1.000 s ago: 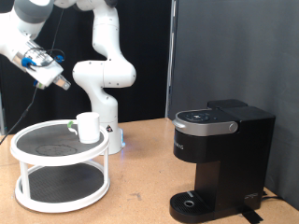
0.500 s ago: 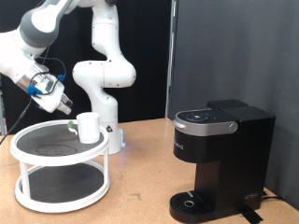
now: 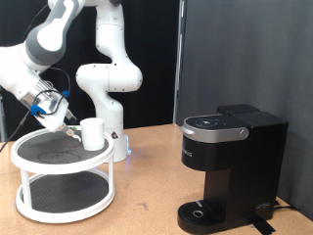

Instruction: Make a cup of coffee with the keurig machine

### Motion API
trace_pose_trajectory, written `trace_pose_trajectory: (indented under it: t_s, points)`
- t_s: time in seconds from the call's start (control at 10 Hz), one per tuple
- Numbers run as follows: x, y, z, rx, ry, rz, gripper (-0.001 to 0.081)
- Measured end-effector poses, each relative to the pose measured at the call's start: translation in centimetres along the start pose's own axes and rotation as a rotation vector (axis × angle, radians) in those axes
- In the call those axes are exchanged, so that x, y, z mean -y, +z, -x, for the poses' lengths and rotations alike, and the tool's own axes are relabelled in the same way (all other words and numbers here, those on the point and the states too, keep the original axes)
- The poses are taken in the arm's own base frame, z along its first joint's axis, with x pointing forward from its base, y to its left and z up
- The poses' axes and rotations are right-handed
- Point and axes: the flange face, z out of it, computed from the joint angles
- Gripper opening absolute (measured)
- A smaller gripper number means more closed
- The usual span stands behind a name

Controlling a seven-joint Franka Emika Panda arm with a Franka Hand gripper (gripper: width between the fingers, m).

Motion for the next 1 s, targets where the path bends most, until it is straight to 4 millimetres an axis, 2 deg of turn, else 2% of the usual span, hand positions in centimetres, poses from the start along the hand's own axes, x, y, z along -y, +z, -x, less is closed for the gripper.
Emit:
trace_pose_trajectory:
  t_s: [0.5, 0.6, 0.7, 0.9, 1.0]
  points:
    - [0.03, 0.51, -0.04, 0.014, -0.028, 0.01, 0.0716]
    - [0.03, 0.51, -0.06, 0.015, -0.033, 0.011, 0.0523]
    - [0.03, 0.49, -0.09, 0.015, -0.034, 0.011, 0.0523]
    - [0.04, 0.45, -0.17, 0.017, -0.032, 0.01, 0.0198]
    - [0.05, 0.43, -0.21, 0.018, -0.031, 0.01, 0.0198]
